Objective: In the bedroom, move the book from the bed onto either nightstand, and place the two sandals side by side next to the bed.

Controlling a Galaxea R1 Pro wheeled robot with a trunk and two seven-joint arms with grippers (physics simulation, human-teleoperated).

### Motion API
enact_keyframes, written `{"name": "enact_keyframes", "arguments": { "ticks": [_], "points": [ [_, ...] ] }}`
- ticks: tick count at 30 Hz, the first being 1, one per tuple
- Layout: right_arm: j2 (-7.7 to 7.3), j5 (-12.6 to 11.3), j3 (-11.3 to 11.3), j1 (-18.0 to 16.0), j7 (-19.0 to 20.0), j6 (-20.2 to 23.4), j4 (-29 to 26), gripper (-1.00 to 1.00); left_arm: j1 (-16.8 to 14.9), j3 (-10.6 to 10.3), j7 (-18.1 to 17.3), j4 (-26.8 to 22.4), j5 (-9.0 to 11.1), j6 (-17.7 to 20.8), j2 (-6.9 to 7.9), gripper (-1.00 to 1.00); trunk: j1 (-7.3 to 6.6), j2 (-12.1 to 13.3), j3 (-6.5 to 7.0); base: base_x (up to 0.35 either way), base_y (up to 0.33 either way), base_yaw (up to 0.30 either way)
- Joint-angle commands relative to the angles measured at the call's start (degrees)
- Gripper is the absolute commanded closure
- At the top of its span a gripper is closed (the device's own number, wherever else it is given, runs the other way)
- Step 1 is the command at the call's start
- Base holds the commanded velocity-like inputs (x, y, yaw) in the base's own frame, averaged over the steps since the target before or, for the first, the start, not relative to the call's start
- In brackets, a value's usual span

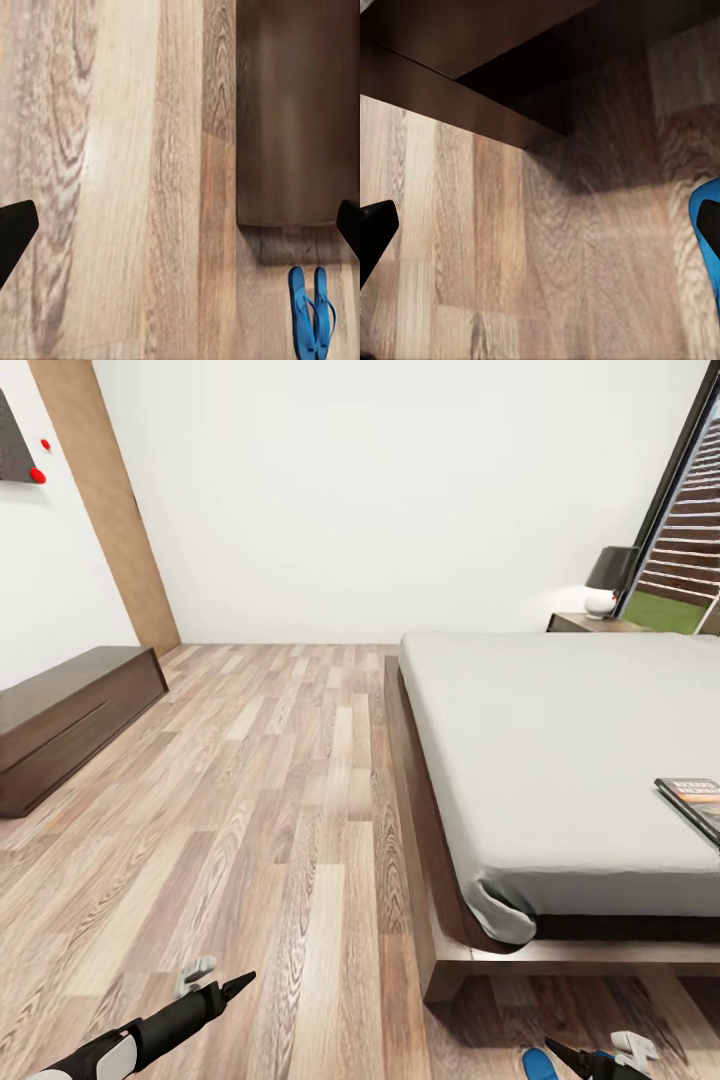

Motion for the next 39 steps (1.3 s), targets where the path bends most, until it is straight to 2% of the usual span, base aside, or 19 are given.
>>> {"name": "enact_keyframes", "arguments": {
  "ticks": [1, 26, 39],
  "points": [
    [-0.02, -0.40, 0.04, -0.02, 0.20, 0.27, 0.05, -1.00, -0.02, -0.50, -0.15, -0.01, 0.56, 0.17, 0.02, -1.00, -0.04, 0.00, 0.18, 0.000, 0.000, 0.000],
    [-0.02, -0.35, 0.08, -0.02, 0.21, 0.27, 0.05, -1.00, -0.04, -0.50, -0.15, -0.01, 0.56, 0.16, 0.06, -1.00, -0.68, 0.33, 5.72, 0.000, 0.000, 0.000],
    [-0.02, -0.35, 0.12, -0.02, 0.20, 0.27, 0.05, -1.00, -0.01, -0.52, -0.07, 0.00, 0.56, 0.16, 0.04, -1.00, -3.53, 5.55, 8.05, 0.000, 0.000, 0.000]
  ]
}}
